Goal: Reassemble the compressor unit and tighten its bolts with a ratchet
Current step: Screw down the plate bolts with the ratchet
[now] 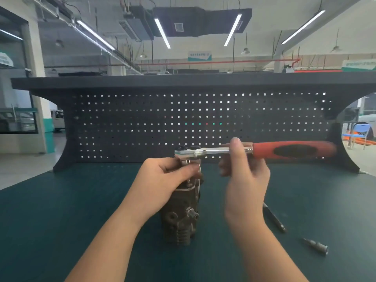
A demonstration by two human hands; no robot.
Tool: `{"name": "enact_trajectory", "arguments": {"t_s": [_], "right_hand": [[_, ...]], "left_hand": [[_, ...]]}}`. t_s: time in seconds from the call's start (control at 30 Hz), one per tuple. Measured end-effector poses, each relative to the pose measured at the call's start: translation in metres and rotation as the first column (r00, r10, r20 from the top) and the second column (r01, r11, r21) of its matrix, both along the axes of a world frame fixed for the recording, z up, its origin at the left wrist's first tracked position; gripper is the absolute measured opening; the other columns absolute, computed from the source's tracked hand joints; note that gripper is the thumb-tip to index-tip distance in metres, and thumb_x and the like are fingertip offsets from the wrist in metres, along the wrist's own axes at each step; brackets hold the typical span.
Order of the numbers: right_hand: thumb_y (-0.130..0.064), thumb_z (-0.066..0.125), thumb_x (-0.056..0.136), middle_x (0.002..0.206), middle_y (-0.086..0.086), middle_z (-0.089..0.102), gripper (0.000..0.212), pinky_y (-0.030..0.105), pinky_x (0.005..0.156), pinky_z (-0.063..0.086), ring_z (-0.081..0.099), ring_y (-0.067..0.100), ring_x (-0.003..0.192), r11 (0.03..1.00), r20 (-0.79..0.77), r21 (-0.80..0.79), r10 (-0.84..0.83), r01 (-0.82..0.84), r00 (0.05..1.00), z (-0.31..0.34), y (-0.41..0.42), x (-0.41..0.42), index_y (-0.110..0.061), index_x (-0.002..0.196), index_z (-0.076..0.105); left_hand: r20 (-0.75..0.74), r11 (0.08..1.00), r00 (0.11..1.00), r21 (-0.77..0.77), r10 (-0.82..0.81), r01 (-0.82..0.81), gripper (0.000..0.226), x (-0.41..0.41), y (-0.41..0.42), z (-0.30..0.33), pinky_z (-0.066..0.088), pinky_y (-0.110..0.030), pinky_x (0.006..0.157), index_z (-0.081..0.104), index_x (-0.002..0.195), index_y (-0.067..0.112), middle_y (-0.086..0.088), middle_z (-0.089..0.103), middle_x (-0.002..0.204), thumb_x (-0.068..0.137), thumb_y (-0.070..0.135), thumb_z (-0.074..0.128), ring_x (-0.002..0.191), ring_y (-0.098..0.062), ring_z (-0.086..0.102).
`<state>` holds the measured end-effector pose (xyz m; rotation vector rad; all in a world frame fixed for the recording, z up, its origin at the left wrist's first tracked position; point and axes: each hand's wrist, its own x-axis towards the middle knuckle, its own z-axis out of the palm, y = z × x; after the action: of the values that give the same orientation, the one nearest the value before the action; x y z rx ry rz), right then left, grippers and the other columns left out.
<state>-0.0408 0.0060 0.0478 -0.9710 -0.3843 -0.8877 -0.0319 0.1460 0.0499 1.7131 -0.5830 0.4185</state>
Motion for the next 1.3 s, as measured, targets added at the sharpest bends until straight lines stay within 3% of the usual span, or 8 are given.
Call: {"name": "enact_trajectory", "arguments": {"t_s": [0.13, 0.37, 0.57, 0.7, 0.8, 0.97, 1.13, 1.3], "right_hand": [[-0.02, 0.057, 0.095, 0.057, -0.009, 0.053, 0.028, 0.023, 0.055, 0.035, 0.044, 0.008, 0.054, 0.92, -0.135, 0.245, 0.344, -0.305, 0.929, -0.002, 0.001, 0.006, -0.025, 0.069, 0.067], [-0.017, 0.065, 0.082, 0.069, -0.009, 0.055, 0.008, 0.029, 0.053, 0.045, 0.055, 0.01, 0.061, 0.687, 0.552, -0.487, -0.237, 0.54, 0.799, -0.005, 0.026, -0.02, -0.011, 0.077, 0.065], [-0.025, 0.062, 0.09, 0.061, -0.015, 0.058, 0.017, 0.019, 0.059, 0.042, 0.052, 0.001, 0.057, 0.999, 0.03, -0.029, -0.044, 0.045, 0.999, -0.002, 0.0, 0.005, -0.029, 0.075, 0.069], [-0.021, 0.059, 0.093, 0.059, -0.009, 0.048, 0.022, 0.019, 0.051, 0.034, 0.041, 0.005, 0.049, 0.908, -0.103, 0.292, 0.341, -0.299, 0.934, -0.009, -0.001, 0.01, -0.022, 0.076, 0.072], [-0.024, 0.064, 0.086, 0.054, -0.016, 0.048, 0.024, 0.015, 0.055, 0.041, 0.046, 0.0, 0.046, 0.992, 0.031, -0.113, -0.05, 0.053, 0.998, 0.002, 0.015, -0.002, -0.028, 0.062, 0.06], [-0.003, 0.073, 0.068, 0.057, 0.003, 0.052, 0.015, 0.029, 0.048, 0.04, 0.048, 0.022, 0.049, 0.552, 0.635, -0.425, -0.384, 0.718, 0.671, -0.01, 0.031, -0.012, -0.005, 0.064, 0.059], [-0.025, 0.059, 0.087, 0.059, -0.008, 0.054, 0.018, 0.011, 0.057, 0.041, 0.051, -0.001, 0.054, 0.957, 0.217, -0.161, -0.203, 0.24, 0.955, -0.004, 0.001, -0.003, -0.027, 0.069, 0.056], [-0.012, 0.055, 0.093, 0.055, -0.005, 0.048, 0.035, 0.029, 0.064, 0.041, 0.05, 0.014, 0.051, 0.979, 0.016, 0.105, 0.176, -0.177, 0.984, 0.0, -0.01, 0.01, -0.024, 0.061, 0.06]], "left_hand": [[0.018, 0.999, 0.999, -0.013, 0.03, -0.029, 0.013, 0.0, -0.005, -0.001, 0.055, -0.024, 0.077, 0.08, 0.085, 0.029, 0.006, 0.077, 0.084, 0.077, 0.036, 0.073, 0.083, -0.011, 0.074], [0.031, 0.996, 0.996, -0.021, 0.087, -0.086, 0.026, 0.001, 0.001, -0.001, 0.045, -0.014, 0.053, 0.073, 0.071, 0.008, 0.001, 0.066, 0.056, 0.092, -0.003, 0.06, 0.054, -0.003, 0.057], [0.015, 1.0, 1.0, -0.013, 0.02, -0.02, 0.023, -0.006, -0.004, 0.002, 0.054, -0.018, 0.068, 0.08, 0.079, 0.031, 0.005, 0.077, 0.078, 0.068, 0.048, 0.069, 0.075, -0.009, 0.073], [0.02, 0.998, 0.998, 0.001, 0.064, -0.064, 0.02, -0.004, -0.006, 0.002, 0.054, -0.024, 0.077, 0.079, 0.085, 0.036, 0.009, 0.077, 0.082, 0.073, 0.048, 0.067, 0.082, -0.008, 0.073], [-0.009, 0.998, 0.999, -0.055, 0.039, -0.039, 0.009, -0.005, -0.006, 0.003, 0.055, -0.027, 0.075, 0.08, 0.084, 0.03, 0.008, 0.077, 0.08, 0.081, 0.035, 0.073, 0.081, -0.009, 0.073], [-0.042, 1.0, 0.999, 0.013, -0.024, 0.024, 0.031, -0.001, 0.0, 0.0, 0.043, -0.025, 0.069, 0.058, 0.067, 0.006, 0.01, 0.06, 0.057, 0.089, -0.015, 0.049, 0.067, -0.009, 0.056], [-0.016, 0.997, 0.999, -0.059, 0.05, -0.051, 0.005, -0.007, -0.007, 0.001, 0.052, -0.016, 0.062, 0.08, 0.077, 0.022, 0.003, 0.076, 0.075, 0.078, 0.027, 0.077, 0.071, -0.009, 0.072], [-0.031, 0.995, 0.996, -0.06, 0.08, -0.082, 0.024, -0.006, -0.006, -0.001, 0.055, -0.016, 0.064, 0.078, 0.078, 0.03, 0.002, 0.077, 0.076, 0.061, 0.047, 0.076, 0.074, -0.012, 0.074]]}}
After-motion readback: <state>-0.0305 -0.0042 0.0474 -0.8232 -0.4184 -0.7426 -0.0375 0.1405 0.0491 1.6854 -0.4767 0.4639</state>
